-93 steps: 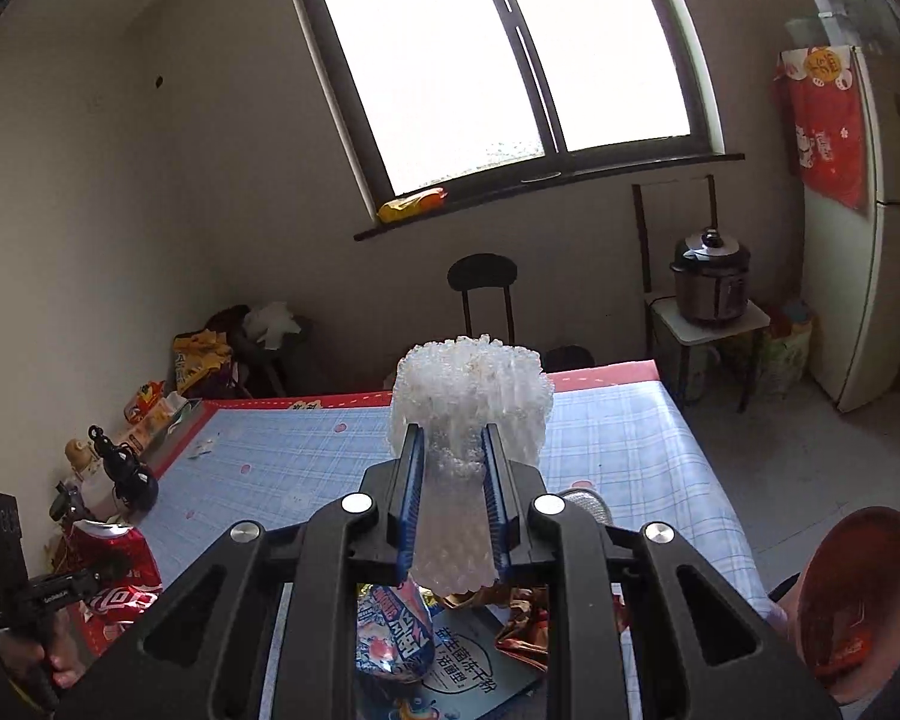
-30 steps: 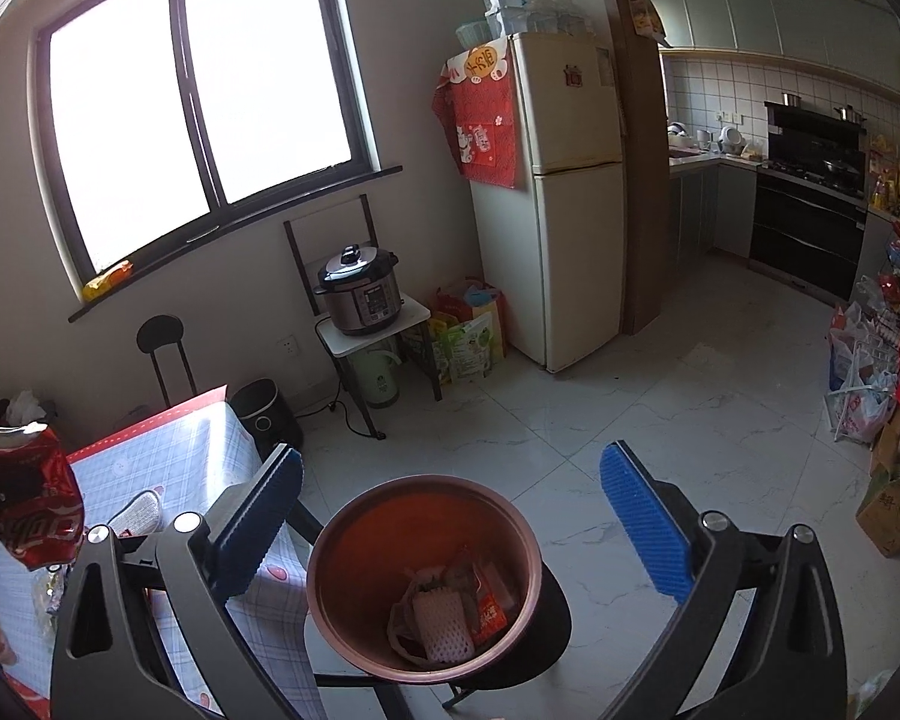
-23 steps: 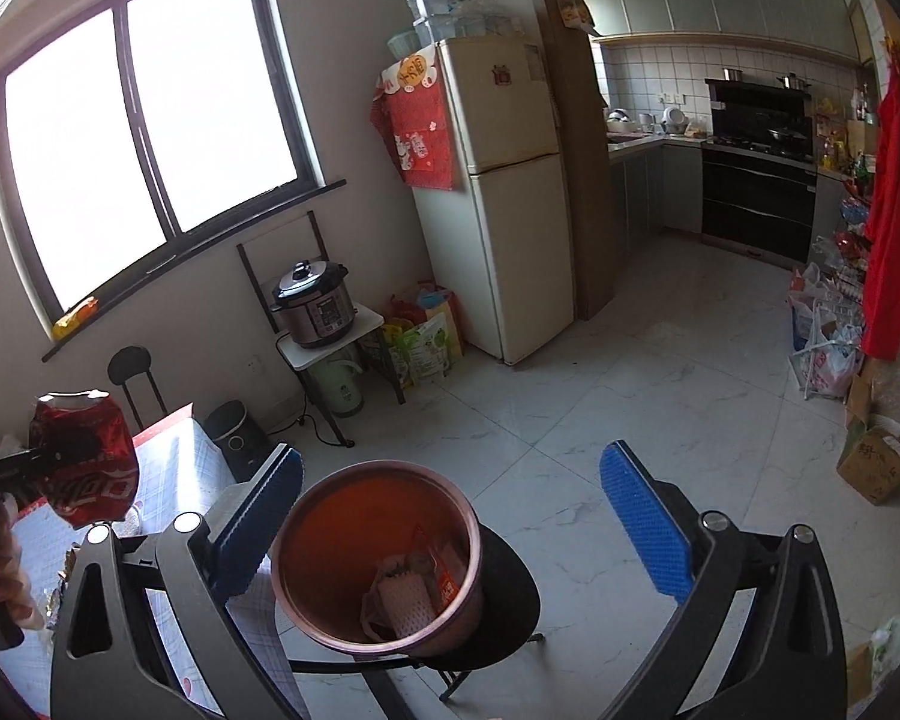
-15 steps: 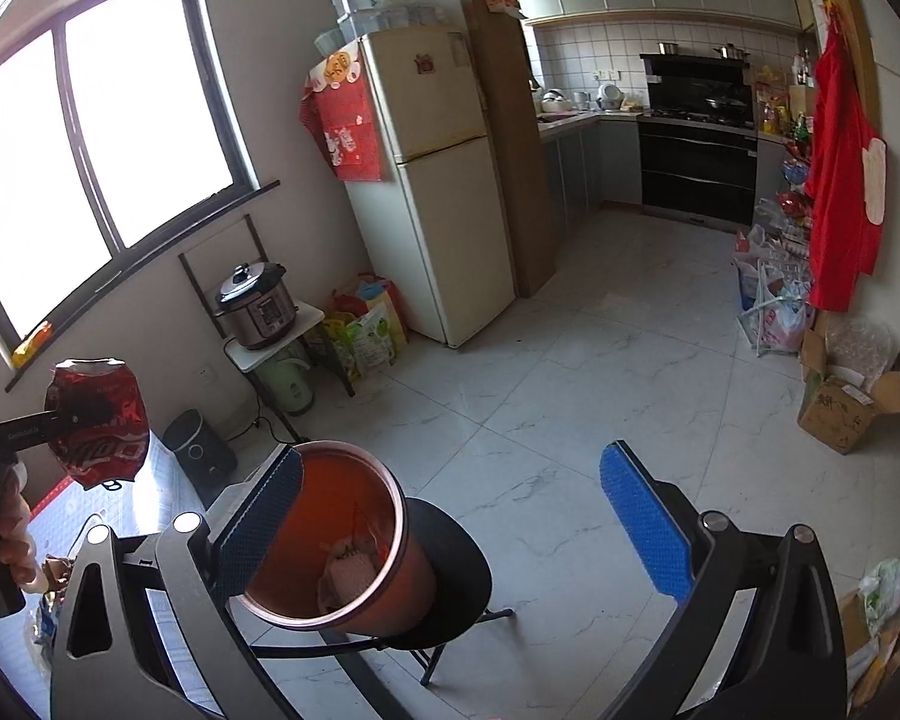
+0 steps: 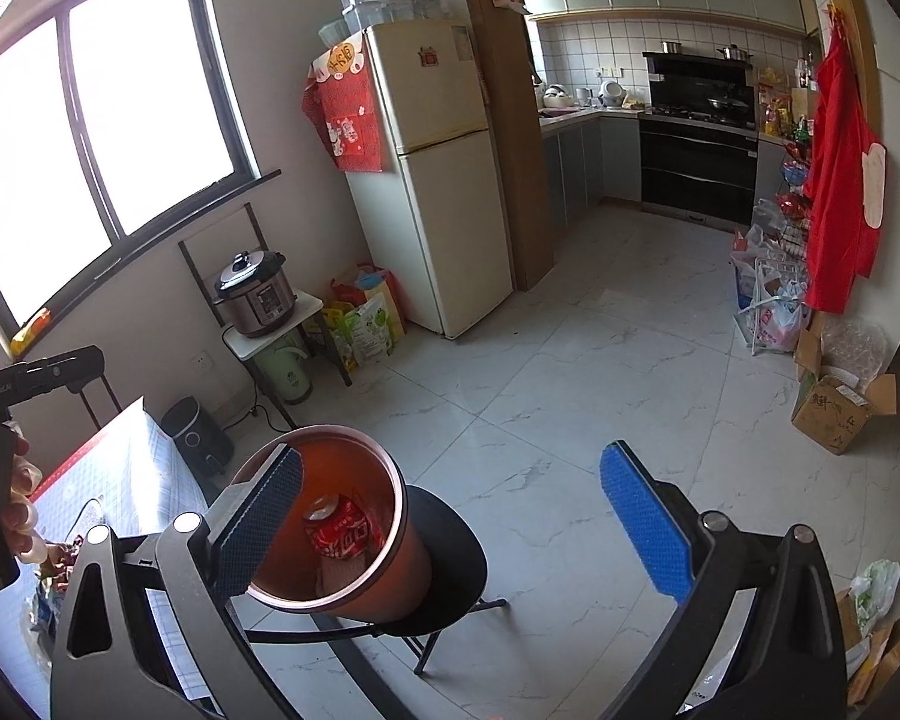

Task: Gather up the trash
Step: 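Carry the red can over the bucket and open the left gripper, then return both grippers to the remaining trash on the table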

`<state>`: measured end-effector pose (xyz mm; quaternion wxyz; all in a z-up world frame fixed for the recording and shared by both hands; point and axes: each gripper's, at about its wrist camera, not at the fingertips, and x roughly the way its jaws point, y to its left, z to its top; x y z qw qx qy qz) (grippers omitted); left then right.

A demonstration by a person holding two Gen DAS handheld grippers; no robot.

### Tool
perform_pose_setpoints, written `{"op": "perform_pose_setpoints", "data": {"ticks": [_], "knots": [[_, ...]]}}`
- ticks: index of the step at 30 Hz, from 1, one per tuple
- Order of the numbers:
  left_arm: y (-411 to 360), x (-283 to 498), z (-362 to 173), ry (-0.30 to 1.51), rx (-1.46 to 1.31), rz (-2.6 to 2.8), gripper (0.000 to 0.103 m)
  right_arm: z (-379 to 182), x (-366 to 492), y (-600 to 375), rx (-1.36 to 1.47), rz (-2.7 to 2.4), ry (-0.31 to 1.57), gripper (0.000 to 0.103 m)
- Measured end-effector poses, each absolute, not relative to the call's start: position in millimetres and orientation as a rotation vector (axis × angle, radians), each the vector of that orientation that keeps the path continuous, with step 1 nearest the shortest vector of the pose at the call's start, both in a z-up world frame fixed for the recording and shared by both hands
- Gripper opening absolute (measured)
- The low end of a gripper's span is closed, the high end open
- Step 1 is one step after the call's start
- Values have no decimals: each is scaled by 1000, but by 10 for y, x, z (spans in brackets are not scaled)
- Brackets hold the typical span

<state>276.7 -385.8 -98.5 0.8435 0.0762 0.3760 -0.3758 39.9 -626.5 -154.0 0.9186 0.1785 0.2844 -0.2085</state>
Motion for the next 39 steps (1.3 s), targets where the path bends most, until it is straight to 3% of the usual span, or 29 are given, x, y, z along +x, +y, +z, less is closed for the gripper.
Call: {"op": "perform_pose_setpoints", "data": {"ticks": [21, 39], "knots": [[-1918, 2017, -1073, 842, 72, -483, 97, -1599, 931, -4811, 211, -221, 740, 98], [184, 1210, -1387, 766, -46, -134, 97, -1764, 1206, -3429, 156, -63, 803, 98]]}}
